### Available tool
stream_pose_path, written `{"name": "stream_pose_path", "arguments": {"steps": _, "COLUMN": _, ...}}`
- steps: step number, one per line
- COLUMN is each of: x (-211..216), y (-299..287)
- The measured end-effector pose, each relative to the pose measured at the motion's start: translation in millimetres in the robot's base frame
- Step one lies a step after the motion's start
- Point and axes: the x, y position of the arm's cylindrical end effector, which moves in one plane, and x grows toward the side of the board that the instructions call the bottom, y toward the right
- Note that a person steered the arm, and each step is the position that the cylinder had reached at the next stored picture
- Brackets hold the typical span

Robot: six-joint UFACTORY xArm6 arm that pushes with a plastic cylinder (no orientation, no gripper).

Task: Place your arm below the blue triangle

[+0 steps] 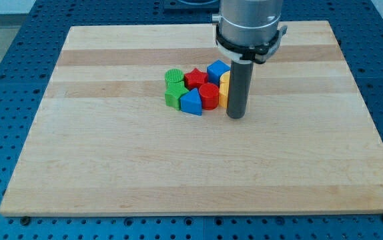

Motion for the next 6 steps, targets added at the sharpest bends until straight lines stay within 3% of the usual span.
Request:
{"name": "stream_pose_path", "arguments": {"steps": 1, "x": 20.8, "y": -19.2}}
{"name": "stream_pose_path", "arguments": {"steps": 3, "x": 23.2, "y": -70.6}}
{"name": "stream_pose_path", "arguments": {"steps": 6, "x": 0.9, "y": -71.4}}
